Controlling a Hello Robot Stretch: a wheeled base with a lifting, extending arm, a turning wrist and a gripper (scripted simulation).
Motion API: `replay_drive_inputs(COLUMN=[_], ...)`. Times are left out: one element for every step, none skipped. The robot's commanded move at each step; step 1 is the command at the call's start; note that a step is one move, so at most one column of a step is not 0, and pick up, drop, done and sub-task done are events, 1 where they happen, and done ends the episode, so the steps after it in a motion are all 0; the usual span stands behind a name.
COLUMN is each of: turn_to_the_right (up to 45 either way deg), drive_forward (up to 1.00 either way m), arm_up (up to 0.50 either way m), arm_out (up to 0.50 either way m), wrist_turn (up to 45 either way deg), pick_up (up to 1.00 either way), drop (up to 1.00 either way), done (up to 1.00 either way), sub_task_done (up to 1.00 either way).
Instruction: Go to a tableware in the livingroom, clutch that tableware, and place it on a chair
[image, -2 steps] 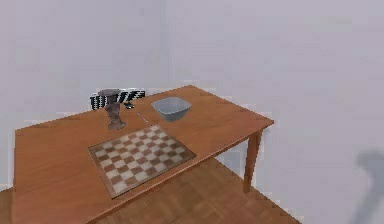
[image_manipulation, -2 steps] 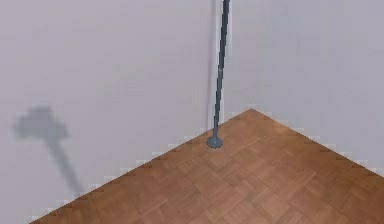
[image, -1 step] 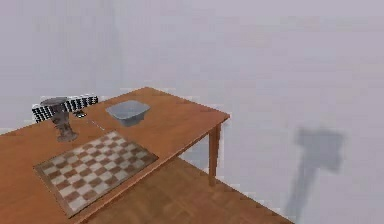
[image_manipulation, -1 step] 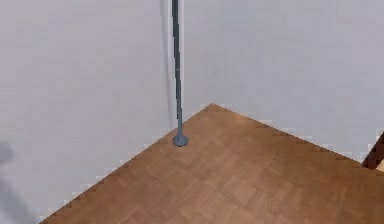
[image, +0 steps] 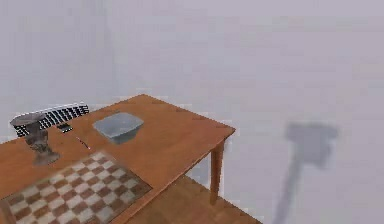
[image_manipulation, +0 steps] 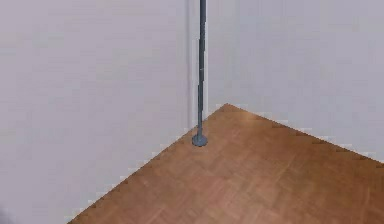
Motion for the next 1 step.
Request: replay_drive_inputs(turn_to_the_right=[-45.0], drive_forward=[0.00], arm_up=[0.00], arm_out=[0.00], wrist_turn=[0.0], pick_up=[0.00], drop=[0.00], done=[0.00], sub_task_done=[0.00])
